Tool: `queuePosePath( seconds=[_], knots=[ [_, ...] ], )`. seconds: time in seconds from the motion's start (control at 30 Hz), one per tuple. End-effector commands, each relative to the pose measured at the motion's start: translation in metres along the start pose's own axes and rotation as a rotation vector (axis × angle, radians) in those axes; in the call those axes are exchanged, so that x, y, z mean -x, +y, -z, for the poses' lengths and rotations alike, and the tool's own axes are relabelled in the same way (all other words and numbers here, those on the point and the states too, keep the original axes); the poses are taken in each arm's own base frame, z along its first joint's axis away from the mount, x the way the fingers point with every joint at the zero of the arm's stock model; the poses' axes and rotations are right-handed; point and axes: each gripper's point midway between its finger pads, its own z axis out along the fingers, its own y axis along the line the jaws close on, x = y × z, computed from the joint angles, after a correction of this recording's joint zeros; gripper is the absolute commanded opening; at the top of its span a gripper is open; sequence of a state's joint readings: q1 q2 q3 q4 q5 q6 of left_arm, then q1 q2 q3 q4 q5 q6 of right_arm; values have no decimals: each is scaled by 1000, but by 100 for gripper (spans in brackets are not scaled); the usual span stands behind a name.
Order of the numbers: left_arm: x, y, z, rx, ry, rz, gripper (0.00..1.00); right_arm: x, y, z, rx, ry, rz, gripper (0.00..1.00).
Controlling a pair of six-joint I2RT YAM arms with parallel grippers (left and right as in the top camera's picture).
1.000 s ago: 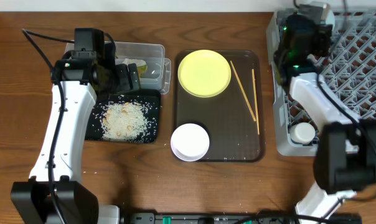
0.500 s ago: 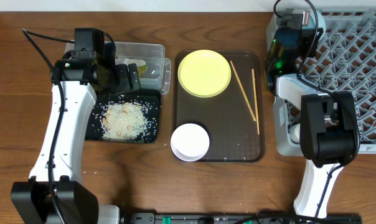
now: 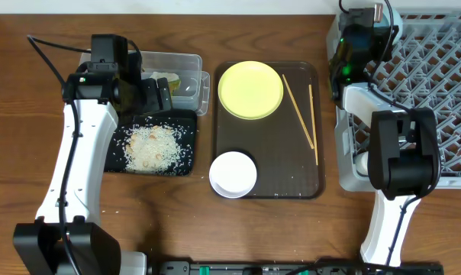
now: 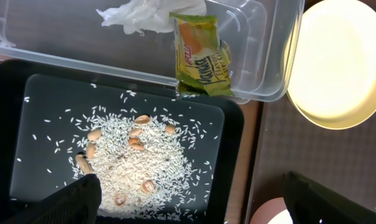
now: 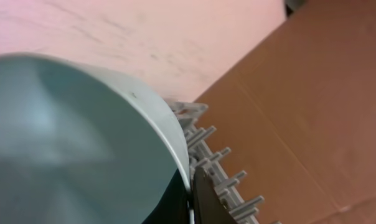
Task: Sort waste into correct bins and load items into the dishwasher rack
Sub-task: 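Open the right gripper and move it back over the brown tray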
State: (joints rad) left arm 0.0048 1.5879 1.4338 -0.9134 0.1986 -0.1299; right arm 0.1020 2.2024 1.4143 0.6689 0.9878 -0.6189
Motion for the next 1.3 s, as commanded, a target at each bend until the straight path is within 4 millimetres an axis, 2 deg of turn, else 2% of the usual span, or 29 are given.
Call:
queuePosePath(
  seconds=[0.0,0.23,0.3,0.4,0.53,0.67,0.8,0.9,1.0,1.07,1.13,1.17,1.2,1.23,1.27],
  knots=[
    [4,1,4,8,-15,-4,95,-3,11,-2,40,11,-47,1],
    [4,1,4,8,-15,-4,95,-7,34,18,100,33,28,2],
    [4,1,4,8,-15,-4,95,-8,37,23,102,39,43,8],
    [4,1,4,8,-15,-4,95,-5,41,32,101,37,53,26],
    [4,1,4,8,-15,-4,95,1,50,52,109,28,123,34],
    [4,1,4,8,-15,-4,95,3,62,70,152,24,189,52],
    [5,1,4,8,-15,-4,95,13,59,82,172,13,203,73],
    [4,1,4,8,-15,-4,95,27,50,91,217,-7,207,78],
    [4,1,4,8,-15,-4,95,43,42,106,337,-21,173,83],
    [4,1,4,8,-15,-4,95,46,42,127,509,5,135,82],
    [4,1,4,8,-15,-4,95,41,47,162,746,77,89,82],
    [4,1,4,8,-15,-4,95,37,49,182,863,120,56,88],
    [4,1,4,8,-15,-5,95,35,51,208,1011,170,8,99],
    [5,1,4,8,-15,-4,95,33,51,239,1178,227,-44,99],
    [4,1,4,8,-15,-4,95,33,50,262,1296,270,-81,99]
  ],
)
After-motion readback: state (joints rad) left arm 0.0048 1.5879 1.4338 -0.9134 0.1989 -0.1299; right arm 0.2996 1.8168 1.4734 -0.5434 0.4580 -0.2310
